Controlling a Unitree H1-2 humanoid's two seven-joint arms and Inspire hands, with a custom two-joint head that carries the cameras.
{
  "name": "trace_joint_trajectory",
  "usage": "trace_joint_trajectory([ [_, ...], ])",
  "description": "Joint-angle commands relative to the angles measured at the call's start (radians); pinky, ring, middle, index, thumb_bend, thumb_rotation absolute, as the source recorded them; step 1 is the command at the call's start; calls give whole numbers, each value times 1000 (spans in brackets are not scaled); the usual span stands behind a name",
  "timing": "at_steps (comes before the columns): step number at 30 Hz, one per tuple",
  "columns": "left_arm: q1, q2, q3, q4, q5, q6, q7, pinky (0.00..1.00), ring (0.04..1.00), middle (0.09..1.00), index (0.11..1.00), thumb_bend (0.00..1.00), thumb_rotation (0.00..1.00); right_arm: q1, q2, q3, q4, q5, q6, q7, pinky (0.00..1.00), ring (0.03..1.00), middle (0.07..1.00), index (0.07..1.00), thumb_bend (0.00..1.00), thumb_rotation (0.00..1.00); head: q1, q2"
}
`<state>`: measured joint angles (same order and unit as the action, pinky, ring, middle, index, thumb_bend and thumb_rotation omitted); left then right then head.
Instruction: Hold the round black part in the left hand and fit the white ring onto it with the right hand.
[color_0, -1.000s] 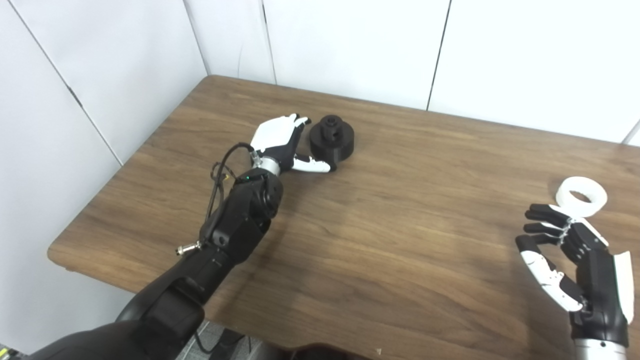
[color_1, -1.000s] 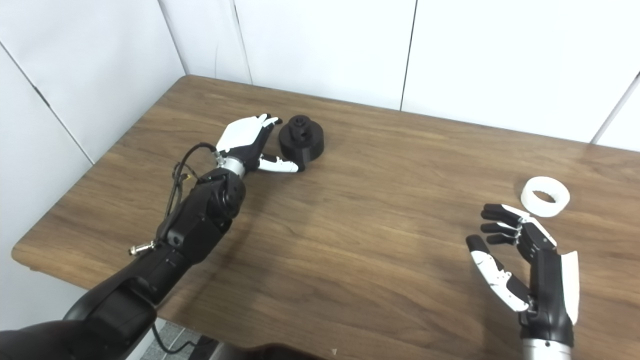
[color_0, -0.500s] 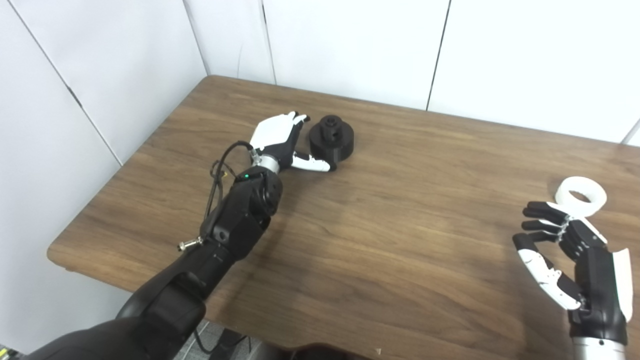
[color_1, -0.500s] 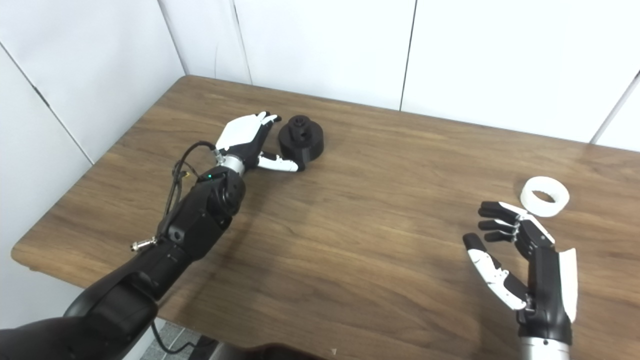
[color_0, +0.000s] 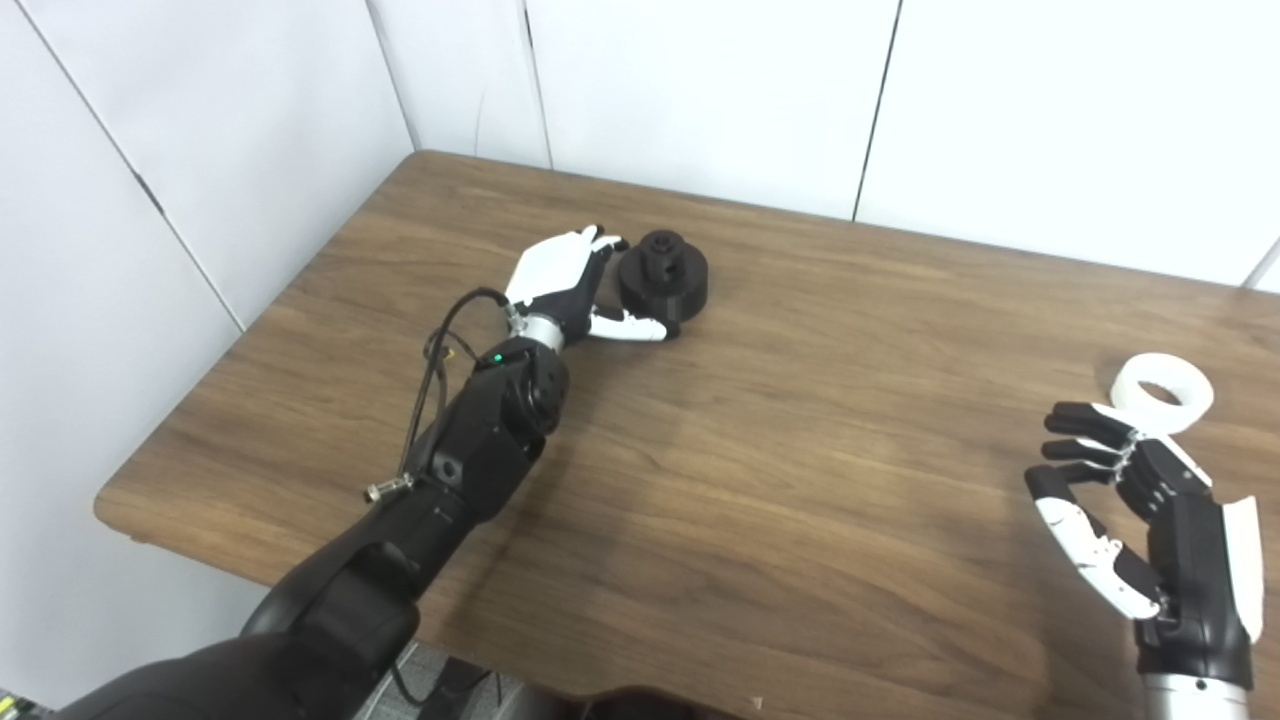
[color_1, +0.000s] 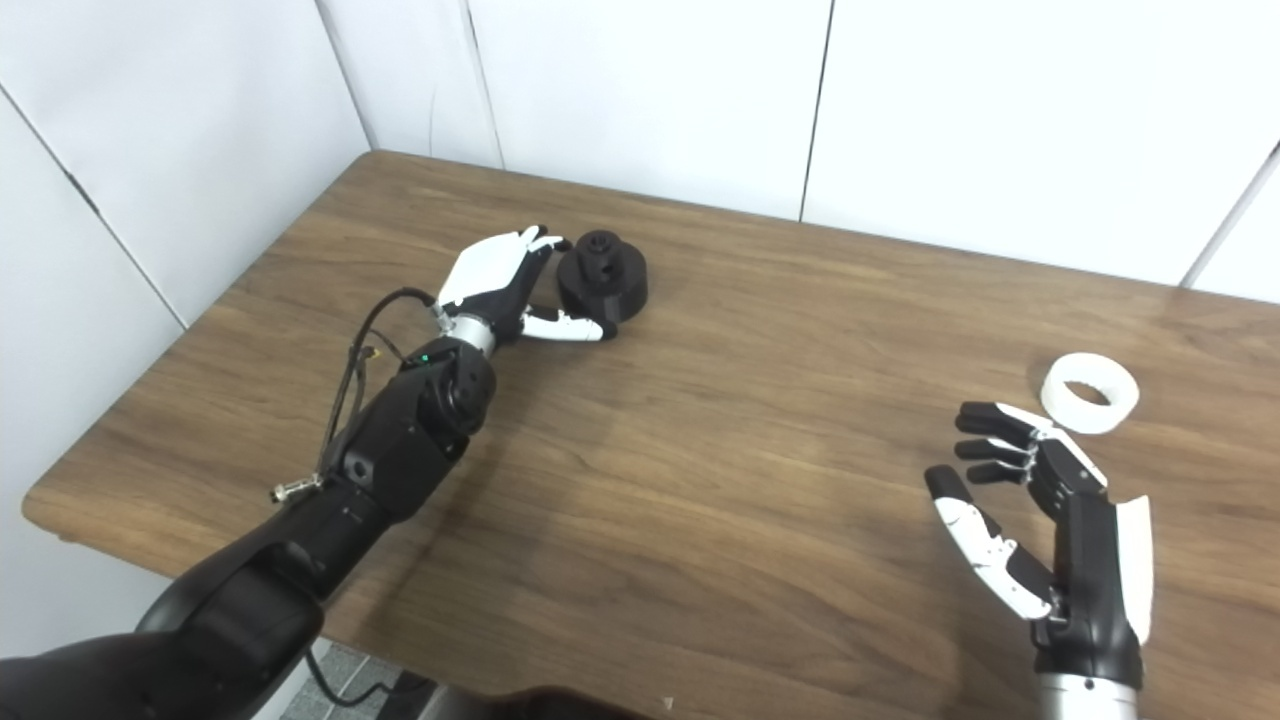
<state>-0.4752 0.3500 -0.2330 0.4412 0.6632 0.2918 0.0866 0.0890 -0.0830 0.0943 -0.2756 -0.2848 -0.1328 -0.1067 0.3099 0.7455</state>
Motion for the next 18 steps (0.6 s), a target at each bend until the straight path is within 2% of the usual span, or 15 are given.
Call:
trace_joint_trajectory([
  [1,-40,-10,-11,-1,-7,-26,3,899,1000,1000,861,994,525,71,38,3,-36,3,-11,-10,524,610,673,675,554,459,1,2],
  [14,-43,-24,-16,-4,-16,-28,3,900,1000,1000,860,983,505,73,39,4,-39,-1,-6,-10,530,614,673,676,550,447,0,3],
  [18,-43,-35,0,12,-34,-53,32,883,999,987,825,960,474,74,37,3,-41,-1,-12,-10,529,614,670,675,545,438,-4,6],
])
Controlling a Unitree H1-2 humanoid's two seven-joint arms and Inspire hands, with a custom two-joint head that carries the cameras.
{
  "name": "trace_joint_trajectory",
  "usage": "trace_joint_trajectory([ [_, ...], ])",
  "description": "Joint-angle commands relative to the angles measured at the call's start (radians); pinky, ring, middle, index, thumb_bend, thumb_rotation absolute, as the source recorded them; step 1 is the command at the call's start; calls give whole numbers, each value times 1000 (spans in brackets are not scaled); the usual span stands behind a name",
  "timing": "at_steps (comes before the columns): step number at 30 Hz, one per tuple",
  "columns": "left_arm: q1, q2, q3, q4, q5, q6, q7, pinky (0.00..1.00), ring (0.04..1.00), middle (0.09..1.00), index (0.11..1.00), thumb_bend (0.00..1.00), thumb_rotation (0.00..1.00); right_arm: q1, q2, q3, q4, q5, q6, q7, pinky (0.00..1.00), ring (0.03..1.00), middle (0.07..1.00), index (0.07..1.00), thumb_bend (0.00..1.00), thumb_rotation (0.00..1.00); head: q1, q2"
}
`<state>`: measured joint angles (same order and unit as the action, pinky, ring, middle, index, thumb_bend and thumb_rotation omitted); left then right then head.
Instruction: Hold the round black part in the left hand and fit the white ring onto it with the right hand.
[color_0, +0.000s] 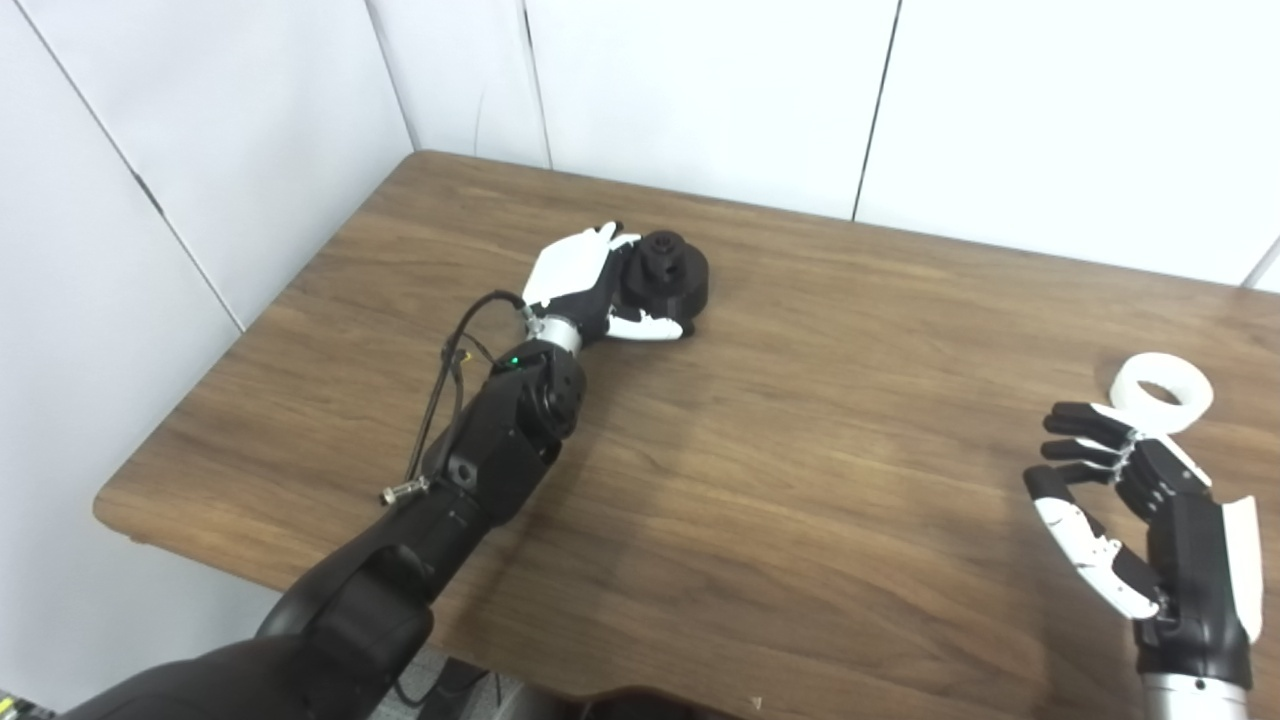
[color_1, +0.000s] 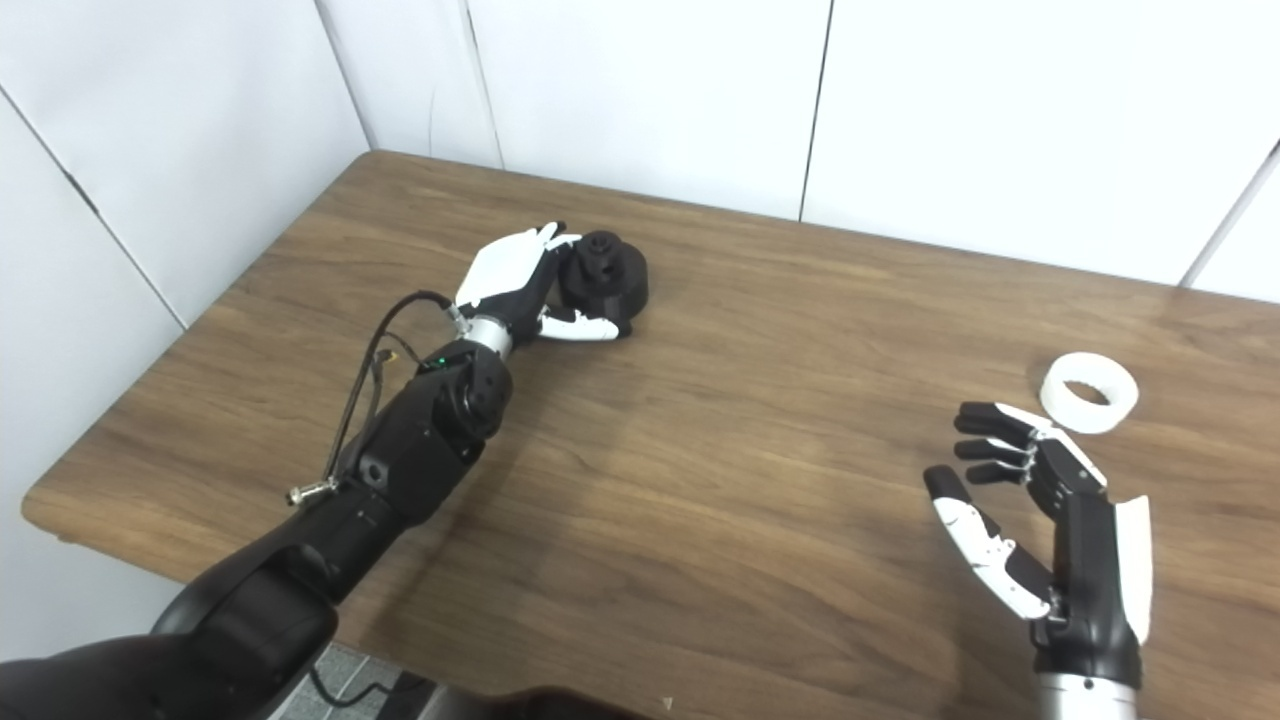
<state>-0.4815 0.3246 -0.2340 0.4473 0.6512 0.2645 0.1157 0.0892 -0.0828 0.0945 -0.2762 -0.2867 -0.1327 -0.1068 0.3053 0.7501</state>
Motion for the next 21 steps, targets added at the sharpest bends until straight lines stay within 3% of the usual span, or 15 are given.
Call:
trace_joint_trajectory([
  [1,-36,-14,9,10,-30,-36,14,882,999,984,817,953,464,74,37,2,-41,1,-12,-10,528,613,670,675,544,437,1,2],
  [3,-35,-23,26,20,-44,-55,35,869,984,961,737,873,366,74,36,1,-41,1,-11,-11,526,611,669,673,549,450,2,3],
  [6,-36,-28,39,38,-61,-77,53,864,981,950,690,806,282,73,36,1,-42,-1,-14,-11,524,610,667,671,546,450,2,3],
  [21,-27,-26,46,55,-84,-103,92,853,952,918,621,779,267,73,36,-1,-50,-9,2,-9,530,610,667,668,546,456,5,4],
])
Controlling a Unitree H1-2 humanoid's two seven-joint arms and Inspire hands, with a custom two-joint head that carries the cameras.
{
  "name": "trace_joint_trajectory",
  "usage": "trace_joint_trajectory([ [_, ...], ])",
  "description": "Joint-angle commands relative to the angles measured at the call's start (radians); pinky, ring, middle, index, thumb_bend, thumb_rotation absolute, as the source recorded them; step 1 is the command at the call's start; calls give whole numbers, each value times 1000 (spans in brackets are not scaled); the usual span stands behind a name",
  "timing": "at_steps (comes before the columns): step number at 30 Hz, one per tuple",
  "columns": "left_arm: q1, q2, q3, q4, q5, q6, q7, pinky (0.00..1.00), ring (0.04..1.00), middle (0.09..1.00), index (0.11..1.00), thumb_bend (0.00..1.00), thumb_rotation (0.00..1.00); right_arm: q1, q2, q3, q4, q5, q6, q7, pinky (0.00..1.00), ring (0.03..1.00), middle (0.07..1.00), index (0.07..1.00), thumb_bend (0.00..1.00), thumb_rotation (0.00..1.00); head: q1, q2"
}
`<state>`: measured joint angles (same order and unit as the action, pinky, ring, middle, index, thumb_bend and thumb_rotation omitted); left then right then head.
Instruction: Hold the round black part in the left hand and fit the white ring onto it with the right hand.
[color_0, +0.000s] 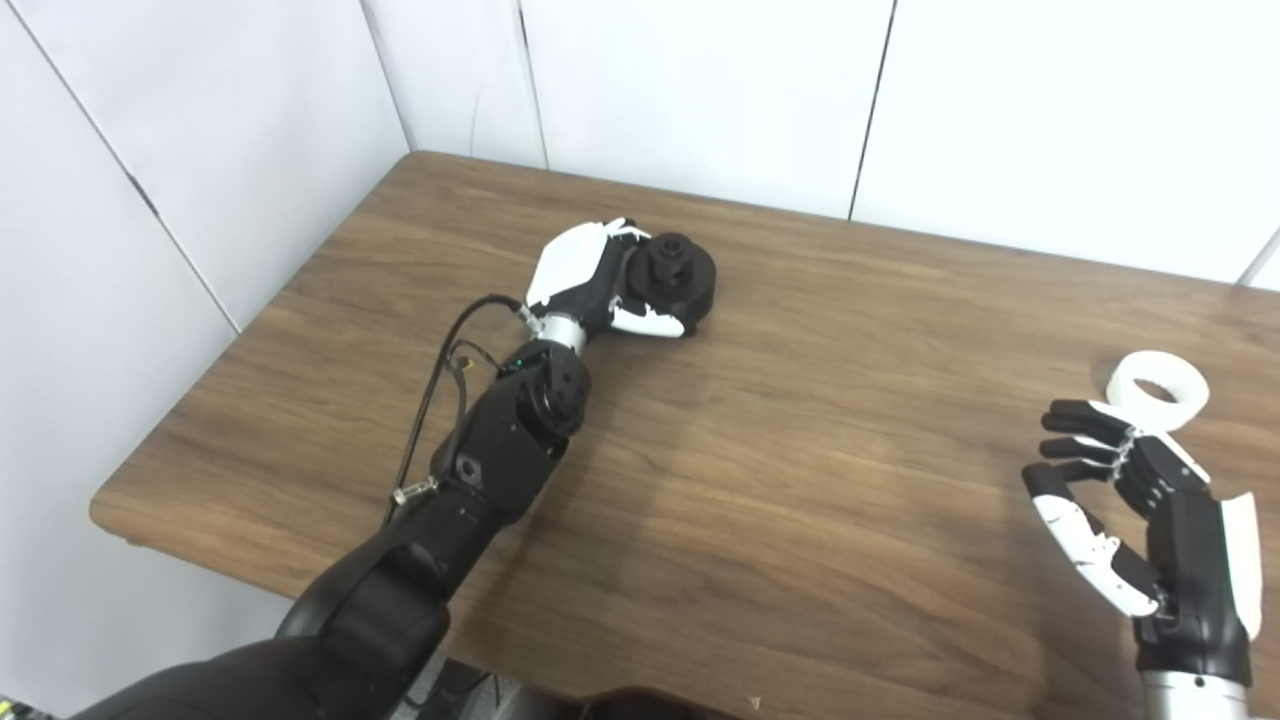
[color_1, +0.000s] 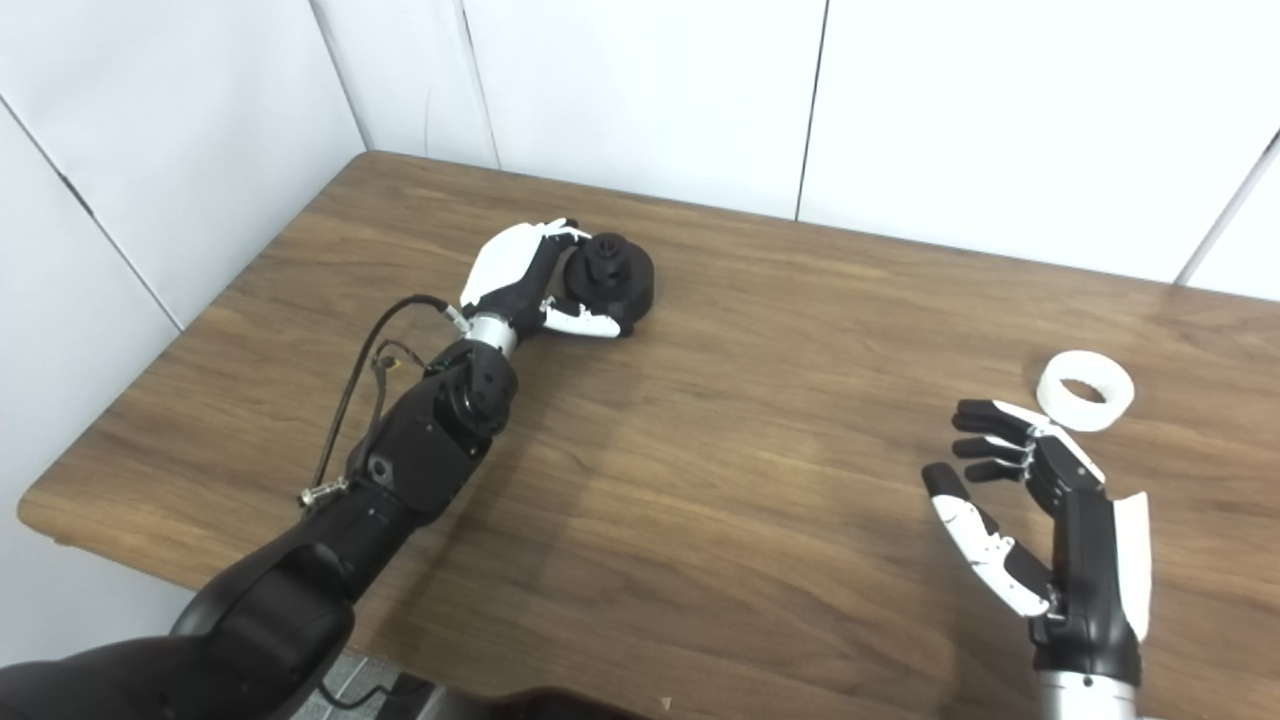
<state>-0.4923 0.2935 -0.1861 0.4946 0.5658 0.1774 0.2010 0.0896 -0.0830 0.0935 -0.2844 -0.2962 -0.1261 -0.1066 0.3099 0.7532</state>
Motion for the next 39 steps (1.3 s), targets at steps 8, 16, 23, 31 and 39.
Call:
trace_joint_trajectory([
  [8,10,3,-5,-13,-17,-44,13,887,953,907,594,774,248,70,36,4,-40,0,-3,-10,526,610,666,669,550,462,0,-2],
  [16,56,1,-20,-54,-12,-37,7,888,957,908,604,776,253,67,35,4,-43,2,3,-7,527,614,668,670,541,455,-1,-2],
  [23,111,-1,-33,-143,-14,-29,-16,885,961,914,614,771,251,61,34,2,-39,-4,2,-10,531,611,665,669,549,462,0,-2],
  [31,165,-5,-45,-230,-4,-48,-16,848,939,899,604,781,255,58,29,1,-34,10,-6,-5,532,614,669,669,532,437,-2,0],
  [39,226,-26,-63,-342,7,-22,-50,855,945,905,604,775,248,57,30,5,-28,5,-10,-6,533,617,666,665,537,439,-5,1],
])
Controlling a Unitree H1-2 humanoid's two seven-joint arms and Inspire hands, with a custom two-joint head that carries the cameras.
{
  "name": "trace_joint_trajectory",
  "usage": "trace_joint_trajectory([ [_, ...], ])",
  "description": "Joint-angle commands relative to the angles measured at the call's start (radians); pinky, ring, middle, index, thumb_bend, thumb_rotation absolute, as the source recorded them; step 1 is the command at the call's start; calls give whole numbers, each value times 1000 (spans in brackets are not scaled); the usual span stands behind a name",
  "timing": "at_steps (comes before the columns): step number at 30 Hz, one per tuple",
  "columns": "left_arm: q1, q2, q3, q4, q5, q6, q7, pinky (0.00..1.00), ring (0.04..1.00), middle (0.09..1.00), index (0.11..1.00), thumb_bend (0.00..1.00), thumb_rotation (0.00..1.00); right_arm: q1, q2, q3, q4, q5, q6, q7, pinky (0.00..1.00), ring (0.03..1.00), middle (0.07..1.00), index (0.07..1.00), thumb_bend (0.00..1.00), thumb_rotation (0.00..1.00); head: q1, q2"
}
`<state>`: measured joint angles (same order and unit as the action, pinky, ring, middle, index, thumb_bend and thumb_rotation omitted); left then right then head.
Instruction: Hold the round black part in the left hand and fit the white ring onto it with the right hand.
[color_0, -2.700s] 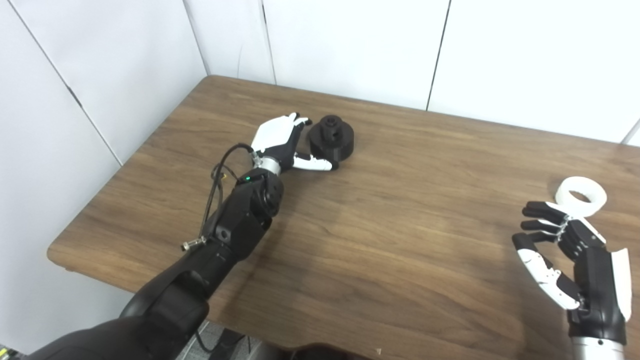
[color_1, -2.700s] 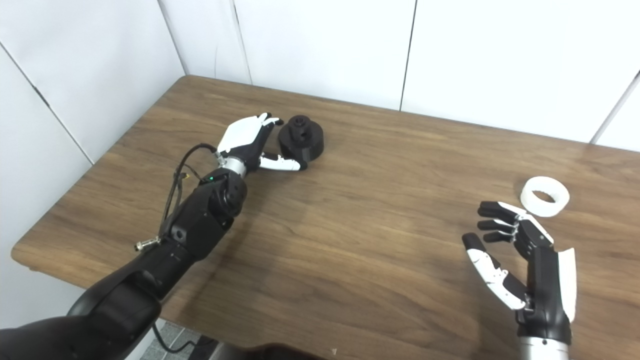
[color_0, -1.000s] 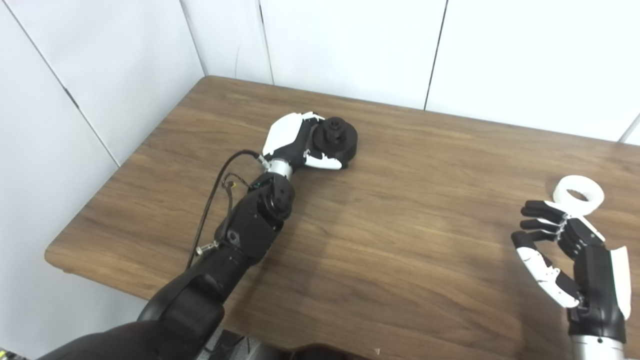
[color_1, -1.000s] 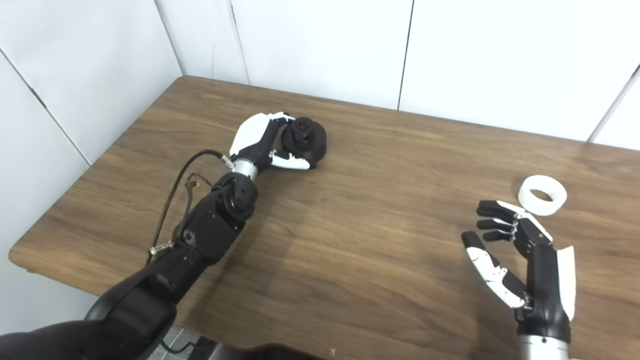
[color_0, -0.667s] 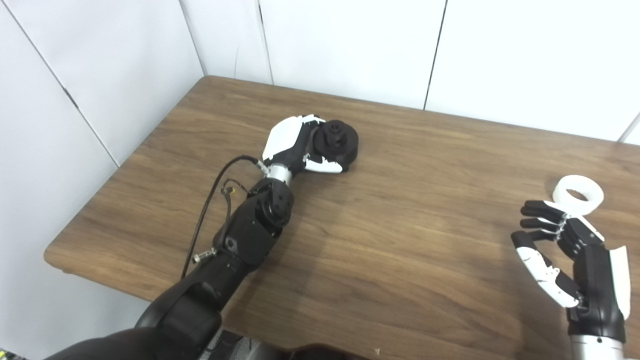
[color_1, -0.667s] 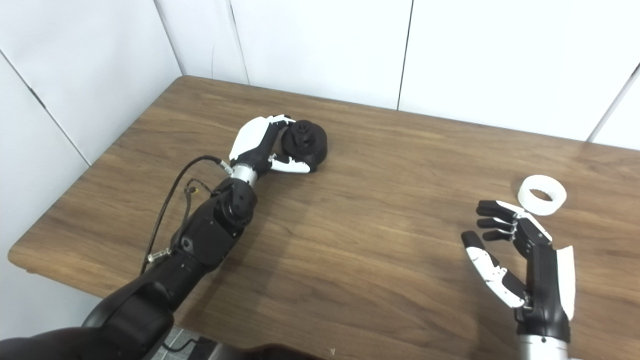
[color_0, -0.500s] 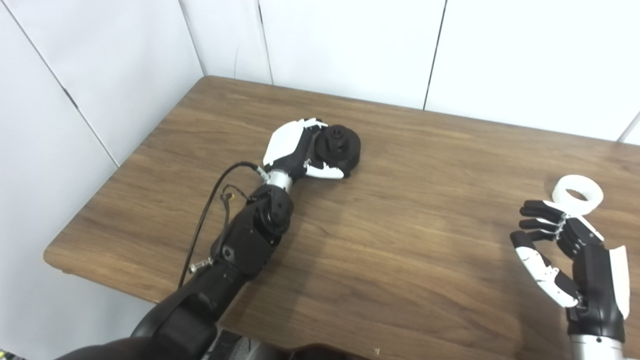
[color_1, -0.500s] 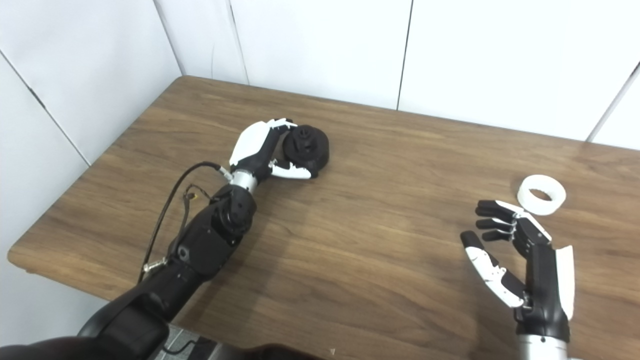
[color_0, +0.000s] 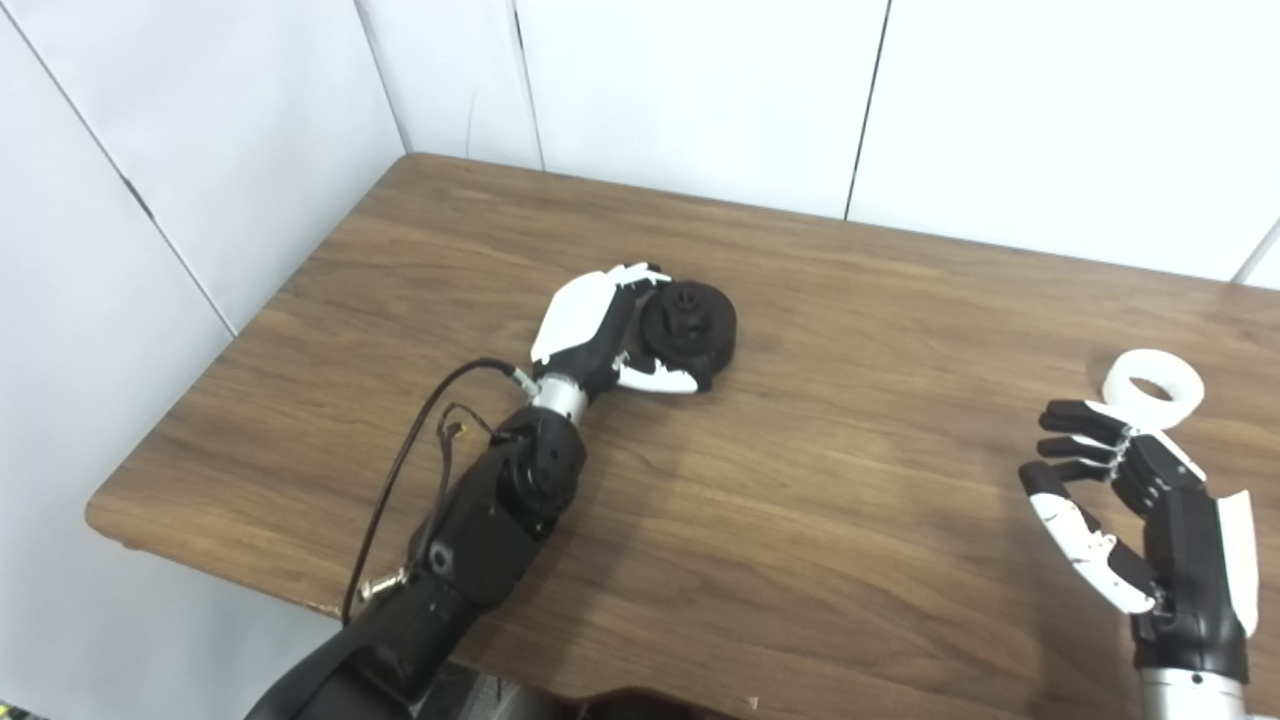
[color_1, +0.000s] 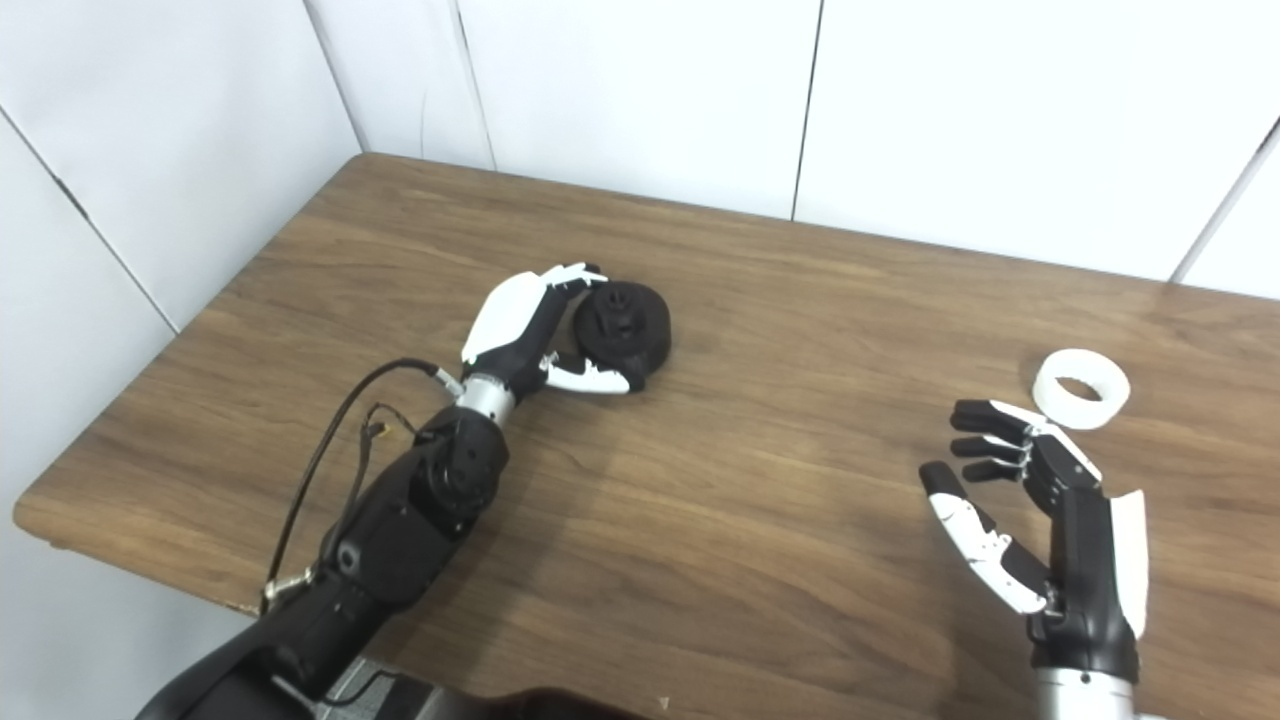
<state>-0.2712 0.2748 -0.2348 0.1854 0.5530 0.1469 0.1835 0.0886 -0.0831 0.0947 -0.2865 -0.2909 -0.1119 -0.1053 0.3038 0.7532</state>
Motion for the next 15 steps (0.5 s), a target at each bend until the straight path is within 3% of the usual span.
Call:
trace_joint_trajectory([
  [1,13,-11,-16,-47,19,15,-39,863,951,908,605,768,247,58,30,4,-26,-2,-23,-7,532,616,665,666,536,445,1,1],
  [8,77,-22,-46,-128,29,1,-63,835,940,900,606,777,229,59,32,9,-21,1,-33,-9,523,611,667,668,540,466,-8,2],
  [15,142,-20,-89,-228,48,-3,-114,877,948,907,616,793,246,59,38,11,-18,-8,-23,-13,528,618,671,673,551,484,-23,3],
])
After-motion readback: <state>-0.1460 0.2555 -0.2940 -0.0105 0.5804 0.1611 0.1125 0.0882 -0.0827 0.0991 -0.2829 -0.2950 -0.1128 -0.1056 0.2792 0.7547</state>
